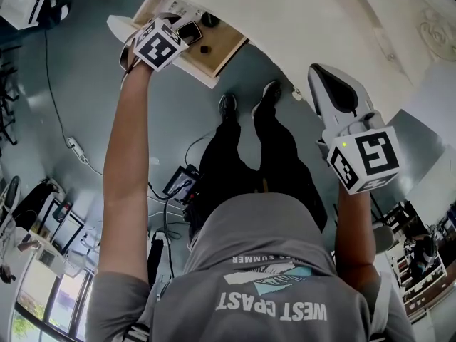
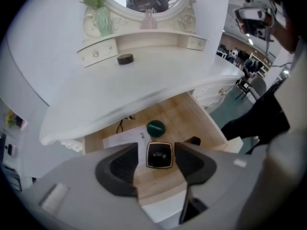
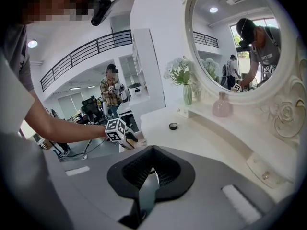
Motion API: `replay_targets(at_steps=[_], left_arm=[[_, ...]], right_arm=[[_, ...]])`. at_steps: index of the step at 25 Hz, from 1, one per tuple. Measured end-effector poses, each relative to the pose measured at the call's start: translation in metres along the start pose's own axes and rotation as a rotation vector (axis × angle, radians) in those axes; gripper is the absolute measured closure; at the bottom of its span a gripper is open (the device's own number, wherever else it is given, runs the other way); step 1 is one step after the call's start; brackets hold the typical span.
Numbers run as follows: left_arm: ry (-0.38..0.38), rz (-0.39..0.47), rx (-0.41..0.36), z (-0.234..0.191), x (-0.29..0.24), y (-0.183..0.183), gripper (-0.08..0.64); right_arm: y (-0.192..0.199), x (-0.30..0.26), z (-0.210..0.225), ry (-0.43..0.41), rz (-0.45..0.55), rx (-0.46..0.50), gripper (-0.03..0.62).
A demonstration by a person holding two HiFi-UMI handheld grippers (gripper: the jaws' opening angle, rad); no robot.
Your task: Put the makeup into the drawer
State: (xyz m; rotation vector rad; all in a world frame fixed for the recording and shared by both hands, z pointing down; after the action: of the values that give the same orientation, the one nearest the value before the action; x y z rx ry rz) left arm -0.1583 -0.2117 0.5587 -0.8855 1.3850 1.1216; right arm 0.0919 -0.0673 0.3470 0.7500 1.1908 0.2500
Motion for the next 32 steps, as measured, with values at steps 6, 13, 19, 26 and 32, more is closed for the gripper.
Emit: replay_targets(at_steps=[6,13,19,26,32], left_arm=[[-0.058,0.062,-0.001,-0.006,0.049,0.003,0.360],[-0.148,0.204,0.013,-0.008,0.131,0.001,0.468],[-0.231,0.357,0.044,0.000,0.207,0.002,0.558],[-0.230,0.693,0.210,0.015,0.312,0.005,0.558],[-0.325,0.890,0.279,0.042,0.405,0.025,0.558]], right_arm=[[-0.024,0.013,-0.013,0.013,0.043,0.032,0.591],[-0.057,0.037,-0.032,0.030,0.102,0.074,0.591],[-0.082,0.061,-0.049,0.019,0.159,0.091,0.591],[-0.113,0.095,-0.073,0.035,0.239,0.173,0.592],[-0.133,0.133,-0.096,0.059,0.302,0.235,0.592]])
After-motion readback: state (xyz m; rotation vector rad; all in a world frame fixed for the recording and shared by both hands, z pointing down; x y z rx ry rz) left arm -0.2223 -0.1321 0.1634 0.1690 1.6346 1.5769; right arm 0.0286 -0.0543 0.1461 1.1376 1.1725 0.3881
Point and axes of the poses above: the fingertips, and each gripper's own axes: x backward along the fingers, z to its right, y out of its underside, the point moved 4 cm from there along x, backward along the fingers, and after that the axes turned 10 degrees about -z, right-handed, at the moved point
